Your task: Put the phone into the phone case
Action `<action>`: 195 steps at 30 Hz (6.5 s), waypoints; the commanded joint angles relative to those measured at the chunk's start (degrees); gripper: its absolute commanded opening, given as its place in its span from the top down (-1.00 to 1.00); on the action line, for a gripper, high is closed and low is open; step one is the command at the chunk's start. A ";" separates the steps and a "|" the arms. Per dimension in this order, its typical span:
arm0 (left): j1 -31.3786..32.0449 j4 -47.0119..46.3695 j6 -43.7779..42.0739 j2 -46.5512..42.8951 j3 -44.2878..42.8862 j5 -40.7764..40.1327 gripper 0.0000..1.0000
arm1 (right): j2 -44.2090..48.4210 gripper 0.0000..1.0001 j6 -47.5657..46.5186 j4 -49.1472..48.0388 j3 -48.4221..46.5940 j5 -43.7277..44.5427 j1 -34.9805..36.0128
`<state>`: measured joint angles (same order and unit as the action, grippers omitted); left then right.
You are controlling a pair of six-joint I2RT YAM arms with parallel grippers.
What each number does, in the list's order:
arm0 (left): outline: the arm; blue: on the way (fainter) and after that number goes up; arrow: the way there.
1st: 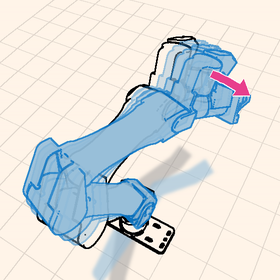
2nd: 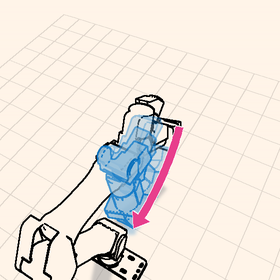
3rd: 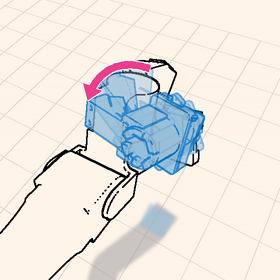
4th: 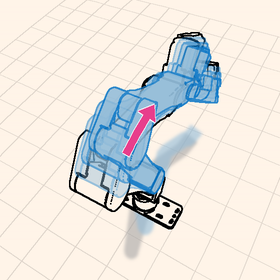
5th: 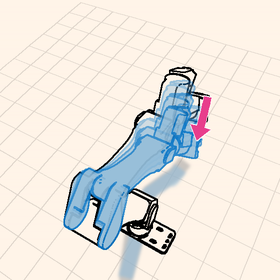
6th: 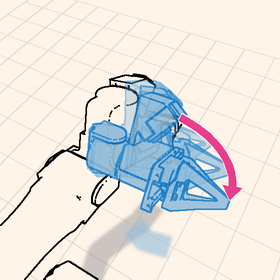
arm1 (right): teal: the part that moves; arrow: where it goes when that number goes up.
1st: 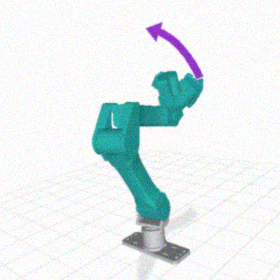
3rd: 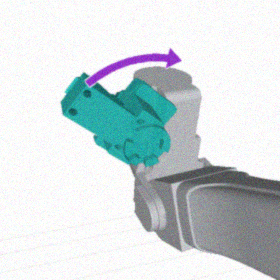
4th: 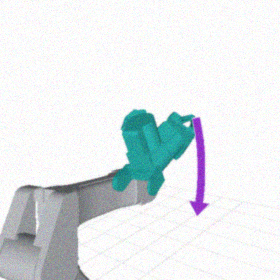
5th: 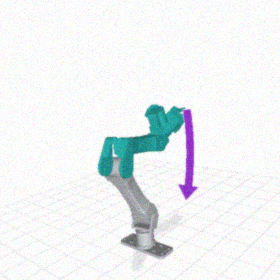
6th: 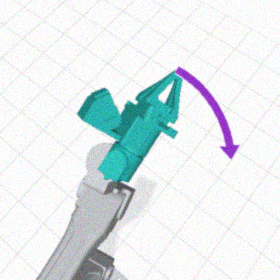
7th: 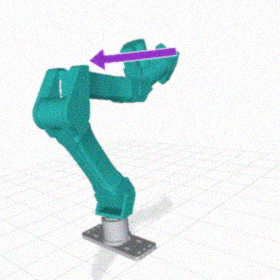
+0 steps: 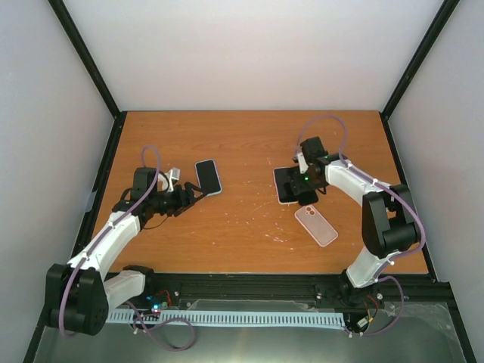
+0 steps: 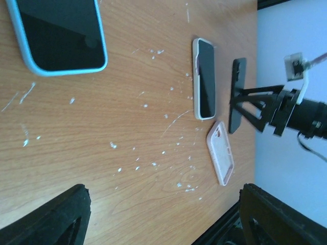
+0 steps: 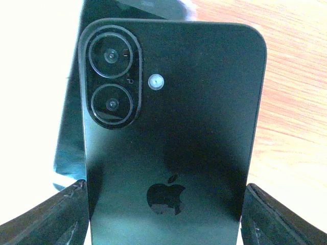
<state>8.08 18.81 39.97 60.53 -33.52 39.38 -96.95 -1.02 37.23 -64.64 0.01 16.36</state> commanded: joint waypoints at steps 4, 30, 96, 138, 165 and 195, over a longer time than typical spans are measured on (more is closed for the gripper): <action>-0.43 -2.93 -1.82 5.44 -7.99 4.66 -0.55 | 5.70 -0.09 -1.55 -5.10 2.26 -10.60 10.68; 0.34 -6.12 -8.49 19.59 -6.45 24.81 0.16 | 4.21 0.03 -2.69 -16.21 -0.90 -15.42 38.38; 0.01 10.37 20.93 -8.36 -2.54 3.26 0.99 | 3.41 0.94 4.32 7.42 7.73 -5.40 11.40; -0.08 9.67 41.11 -12.46 5.68 5.07 0.99 | 22.59 -0.20 -22.75 -27.03 17.43 5.19 55.64; -0.08 6.18 43.39 -16.41 7.40 6.67 0.02 | 17.30 0.94 -20.90 -31.33 15.63 16.46 57.90; 3.00 -3.76 17.68 -12.43 6.41 0.21 -0.79 | 20.25 0.94 5.97 -2.35 12.64 -26.04 17.07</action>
<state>9.26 17.80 61.69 47.31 -24.84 40.21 -74.06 2.79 34.63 -50.65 -19.90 35.31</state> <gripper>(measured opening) 0.909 0.064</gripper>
